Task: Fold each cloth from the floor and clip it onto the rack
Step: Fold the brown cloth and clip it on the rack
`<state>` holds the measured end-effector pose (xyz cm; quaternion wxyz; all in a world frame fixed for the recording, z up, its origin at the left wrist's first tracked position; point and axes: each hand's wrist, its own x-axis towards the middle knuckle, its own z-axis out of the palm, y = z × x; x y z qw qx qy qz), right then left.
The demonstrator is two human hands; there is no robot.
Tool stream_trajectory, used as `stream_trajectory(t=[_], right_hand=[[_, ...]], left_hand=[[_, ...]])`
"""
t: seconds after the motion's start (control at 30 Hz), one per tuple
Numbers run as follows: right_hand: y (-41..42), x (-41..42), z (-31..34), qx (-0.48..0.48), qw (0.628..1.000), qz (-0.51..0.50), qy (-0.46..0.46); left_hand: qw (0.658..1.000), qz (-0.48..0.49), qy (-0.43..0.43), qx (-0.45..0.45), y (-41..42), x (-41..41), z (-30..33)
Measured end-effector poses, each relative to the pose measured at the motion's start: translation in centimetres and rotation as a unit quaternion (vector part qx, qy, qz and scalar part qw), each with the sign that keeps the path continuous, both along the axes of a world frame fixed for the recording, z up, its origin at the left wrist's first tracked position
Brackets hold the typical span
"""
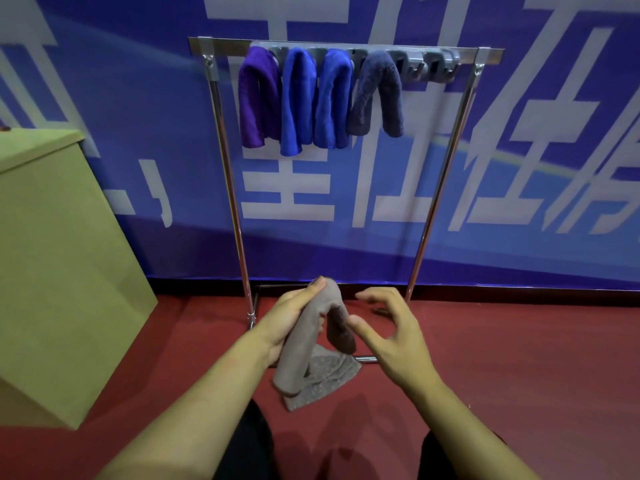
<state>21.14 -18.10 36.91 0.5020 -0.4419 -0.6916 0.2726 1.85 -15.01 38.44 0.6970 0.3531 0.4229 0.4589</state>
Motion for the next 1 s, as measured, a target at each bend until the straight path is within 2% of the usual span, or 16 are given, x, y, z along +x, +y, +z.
stream_trajectory(t=[0.1,0.27,0.33,0.4,0.5,0.6,0.73,0.8,0.93,1.0], right_hand=[[-0.1,-1.1,0.5,0.026,0.999,0.021,-0.016],[0.1,-2.1,1.0,0.017,0.999,-0.05,-0.011],[0.2,-2.0,1.1,0.003,0.998,-0.068,0.005],[0.4,-1.9,1.1,-0.007,0.997,-0.08,0.015],[0.5,-2.1,1.4,-0.036,0.994,-0.095,0.034],[0.5,-3.2,1.8,-0.07,0.989,-0.091,0.095],[0.5,-4.7,2.4,-0.097,0.98,-0.082,0.155],[0.8,-4.7,2.7,-0.096,0.976,-0.097,0.17],[2.1,-3.8,3.3,-0.097,0.959,-0.131,0.231],[2.7,-3.5,3.7,-0.11,0.957,-0.104,0.248]], left_hand=[[0.996,-0.036,-0.072,-0.047,0.3,0.3,0.2],[0.99,-0.064,-0.111,-0.06,0.6,0.6,0.3],[0.996,-0.064,-0.059,-0.022,0.5,0.5,0.3],[0.998,-0.047,0.037,0.021,0.0,0.5,0.5],[0.987,0.046,0.14,0.055,0.0,1.1,1.0],[0.964,0.168,0.199,0.056,0.9,2.0,0.3],[0.909,0.299,0.273,0.101,1.0,3.4,-0.1],[0.903,0.299,0.274,0.143,0.8,3.7,0.3],[0.912,0.177,0.276,0.247,0.3,4.0,0.5],[0.915,0.126,0.281,0.26,0.4,4.3,0.3]])
